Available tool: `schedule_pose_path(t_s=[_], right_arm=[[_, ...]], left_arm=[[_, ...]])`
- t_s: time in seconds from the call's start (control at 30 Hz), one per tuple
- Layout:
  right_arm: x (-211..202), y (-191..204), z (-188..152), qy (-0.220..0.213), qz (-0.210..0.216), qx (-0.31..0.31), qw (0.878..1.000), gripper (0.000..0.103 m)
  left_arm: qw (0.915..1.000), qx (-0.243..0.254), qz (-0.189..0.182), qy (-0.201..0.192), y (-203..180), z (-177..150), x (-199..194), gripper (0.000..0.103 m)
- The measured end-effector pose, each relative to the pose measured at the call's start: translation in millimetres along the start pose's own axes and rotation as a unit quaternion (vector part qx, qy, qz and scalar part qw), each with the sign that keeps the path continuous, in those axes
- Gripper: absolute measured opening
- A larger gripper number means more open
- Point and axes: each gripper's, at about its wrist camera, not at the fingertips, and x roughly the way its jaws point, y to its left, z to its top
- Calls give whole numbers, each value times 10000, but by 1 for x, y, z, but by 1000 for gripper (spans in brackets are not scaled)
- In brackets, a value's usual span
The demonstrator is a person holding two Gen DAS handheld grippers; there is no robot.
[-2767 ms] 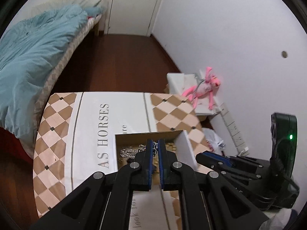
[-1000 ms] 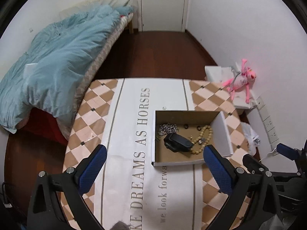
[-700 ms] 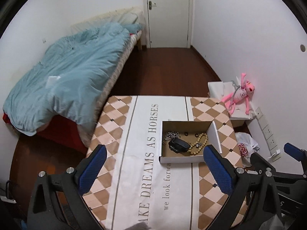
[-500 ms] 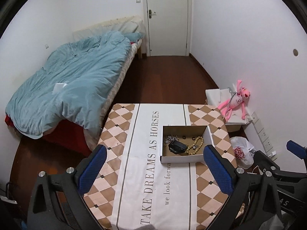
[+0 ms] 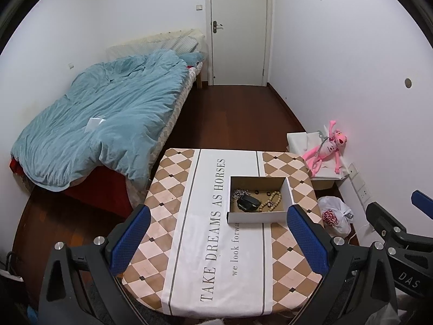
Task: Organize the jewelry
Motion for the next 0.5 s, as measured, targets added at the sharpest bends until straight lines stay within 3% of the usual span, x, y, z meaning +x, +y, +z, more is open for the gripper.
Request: schedule_pose_path(t_s=[0.5], right_arm=[[30, -8, 15, 289, -27, 51, 9996, 103]], left_arm=[[9992, 31, -113, 369, -11, 10, 23, 103]])
